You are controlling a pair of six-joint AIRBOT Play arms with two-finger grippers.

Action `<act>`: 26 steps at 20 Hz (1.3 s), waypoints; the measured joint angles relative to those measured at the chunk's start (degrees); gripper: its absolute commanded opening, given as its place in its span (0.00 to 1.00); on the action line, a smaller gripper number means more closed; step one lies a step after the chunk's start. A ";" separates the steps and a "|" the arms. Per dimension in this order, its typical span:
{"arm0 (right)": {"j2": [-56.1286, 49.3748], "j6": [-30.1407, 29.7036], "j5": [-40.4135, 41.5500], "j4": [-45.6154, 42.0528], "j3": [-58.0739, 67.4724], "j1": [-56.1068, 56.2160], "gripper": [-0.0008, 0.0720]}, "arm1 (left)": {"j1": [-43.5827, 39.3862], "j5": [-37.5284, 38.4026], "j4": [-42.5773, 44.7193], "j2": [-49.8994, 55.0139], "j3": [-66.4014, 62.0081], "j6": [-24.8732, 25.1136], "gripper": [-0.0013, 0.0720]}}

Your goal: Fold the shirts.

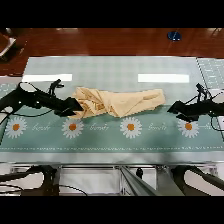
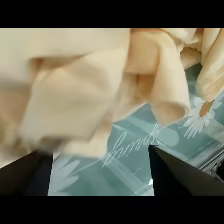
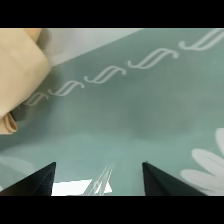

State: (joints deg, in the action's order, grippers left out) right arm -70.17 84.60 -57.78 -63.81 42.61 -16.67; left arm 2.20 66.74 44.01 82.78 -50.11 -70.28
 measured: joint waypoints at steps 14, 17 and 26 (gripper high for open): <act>-5.55 -2.08 5.22 9.33 4.33 3.30 0.86 | -4.20 -5.31 -3.74 3.39 -4.57 1.20 0.06; -9.77 -4.85 4.48 16.65 6.47 3.28 0.85 | -4.22 -5.01 -3.74 3.39 -5.14 1.27 0.06; -17.51 -8.20 0.96 22.91 20.31 6.51 0.03 | -2.47 -3.76 -6.60 0.96 -11.30 0.83 0.06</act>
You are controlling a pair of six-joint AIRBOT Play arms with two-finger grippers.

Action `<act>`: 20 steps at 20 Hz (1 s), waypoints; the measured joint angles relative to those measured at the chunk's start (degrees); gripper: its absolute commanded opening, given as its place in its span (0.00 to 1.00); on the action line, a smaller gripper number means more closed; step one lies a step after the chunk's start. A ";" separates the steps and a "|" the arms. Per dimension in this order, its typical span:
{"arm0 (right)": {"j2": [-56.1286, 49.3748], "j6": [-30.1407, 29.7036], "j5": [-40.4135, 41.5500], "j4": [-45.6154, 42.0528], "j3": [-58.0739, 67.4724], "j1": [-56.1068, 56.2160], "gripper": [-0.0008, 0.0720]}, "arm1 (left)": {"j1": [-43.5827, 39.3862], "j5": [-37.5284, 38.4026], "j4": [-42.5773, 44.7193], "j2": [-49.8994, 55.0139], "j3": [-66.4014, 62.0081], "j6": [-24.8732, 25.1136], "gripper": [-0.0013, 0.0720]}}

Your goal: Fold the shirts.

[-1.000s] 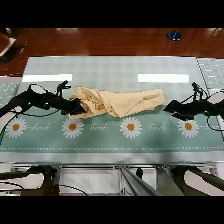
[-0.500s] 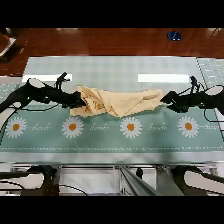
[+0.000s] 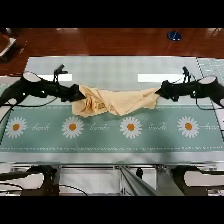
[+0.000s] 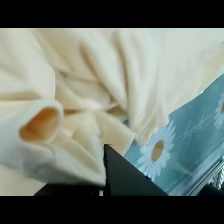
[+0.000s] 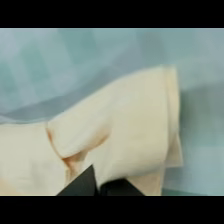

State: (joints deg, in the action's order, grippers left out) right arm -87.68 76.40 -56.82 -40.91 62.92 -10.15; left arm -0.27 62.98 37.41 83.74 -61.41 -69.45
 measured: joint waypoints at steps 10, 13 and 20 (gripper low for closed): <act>13.66 8.70 -17.94 -21.55 43.15 -0.46 0.03 | 14.71 -4.44 -8.59 -16.04 -34.32 -3.10 0.06; 22.99 9.42 -20.59 -26.43 47.91 -0.52 0.03 | 20.28 -4.74 -7.67 -22.45 -39.36 -3.63 0.06; 42.53 11.21 -26.60 -34.97 50.45 -0.52 0.03 | 24.74 0.42 13.09 -39.69 -41.57 -7.06 0.06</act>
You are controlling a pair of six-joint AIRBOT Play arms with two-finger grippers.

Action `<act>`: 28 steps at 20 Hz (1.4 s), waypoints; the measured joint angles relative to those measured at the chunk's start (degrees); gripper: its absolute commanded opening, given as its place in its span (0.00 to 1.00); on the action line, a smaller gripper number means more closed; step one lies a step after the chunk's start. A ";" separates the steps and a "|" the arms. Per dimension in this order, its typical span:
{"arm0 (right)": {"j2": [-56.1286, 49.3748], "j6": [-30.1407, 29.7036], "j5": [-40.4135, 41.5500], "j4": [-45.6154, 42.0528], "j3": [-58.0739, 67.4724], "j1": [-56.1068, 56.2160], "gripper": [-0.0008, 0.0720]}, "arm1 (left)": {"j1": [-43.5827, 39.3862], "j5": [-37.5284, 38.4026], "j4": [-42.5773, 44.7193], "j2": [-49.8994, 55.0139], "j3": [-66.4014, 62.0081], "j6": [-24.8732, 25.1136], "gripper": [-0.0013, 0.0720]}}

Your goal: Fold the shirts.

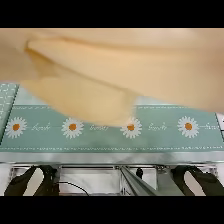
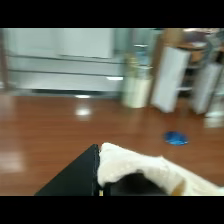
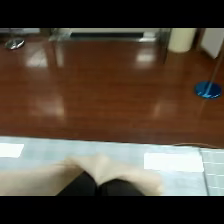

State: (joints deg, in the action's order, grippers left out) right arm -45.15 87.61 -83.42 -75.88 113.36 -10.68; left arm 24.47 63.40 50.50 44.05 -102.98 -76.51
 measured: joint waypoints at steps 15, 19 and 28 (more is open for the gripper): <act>14.16 4.15 -19.21 -0.92 -15.10 0.00 0.03 | -21.55 9.11 28.39 -14.91 16.28 -5.81 0.06; 15.19 4.59 -11.17 -1.11 -33.64 0.00 0.03 | -21.90 6.19 27.19 -14.56 35.39 -6.47 0.06; -17.31 4.42 13.90 1.51 -41.24 0.00 0.04 | -21.97 -12.46 14.45 9.46 60.50 -6.73 0.06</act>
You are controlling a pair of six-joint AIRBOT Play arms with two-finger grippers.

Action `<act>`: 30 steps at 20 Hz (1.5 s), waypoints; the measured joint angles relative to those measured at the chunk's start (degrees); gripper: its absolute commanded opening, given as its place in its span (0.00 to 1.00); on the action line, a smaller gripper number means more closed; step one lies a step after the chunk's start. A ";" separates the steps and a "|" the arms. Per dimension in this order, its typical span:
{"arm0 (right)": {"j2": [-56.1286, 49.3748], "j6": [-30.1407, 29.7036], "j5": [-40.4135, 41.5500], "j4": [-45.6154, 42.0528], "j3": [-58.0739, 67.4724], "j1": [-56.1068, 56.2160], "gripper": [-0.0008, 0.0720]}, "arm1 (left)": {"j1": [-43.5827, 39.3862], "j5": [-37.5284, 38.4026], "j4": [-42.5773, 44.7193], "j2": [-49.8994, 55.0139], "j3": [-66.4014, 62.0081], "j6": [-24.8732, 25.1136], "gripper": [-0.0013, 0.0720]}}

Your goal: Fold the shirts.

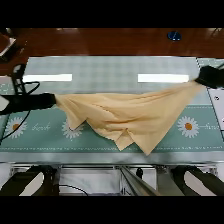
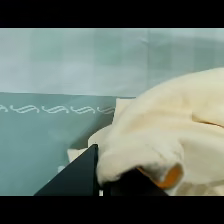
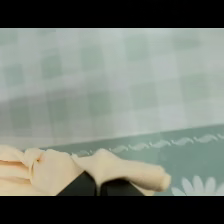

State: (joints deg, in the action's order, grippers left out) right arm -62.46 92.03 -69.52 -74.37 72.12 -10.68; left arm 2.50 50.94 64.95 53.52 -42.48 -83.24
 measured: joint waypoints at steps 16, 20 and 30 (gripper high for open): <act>-17.46 -0.22 -7.91 0.22 6.91 -15.30 0.88 | 16.17 16.96 -14.62 25.38 -25.35 4.87 0.97; -6.10 -2.03 -0.92 4.15 -17.20 -18.95 0.88 | 14.71 21.20 -23.56 27.50 -19.54 9.77 0.97; 3.30 -12.24 -6.60 14.05 -39.67 -20.11 0.87 | 4.48 18.36 -27.76 38.07 -19.39 12.72 0.06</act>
State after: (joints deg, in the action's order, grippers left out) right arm -59.16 79.79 -76.12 -60.31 32.45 -30.79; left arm 6.98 69.30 37.19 91.59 -61.87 -70.52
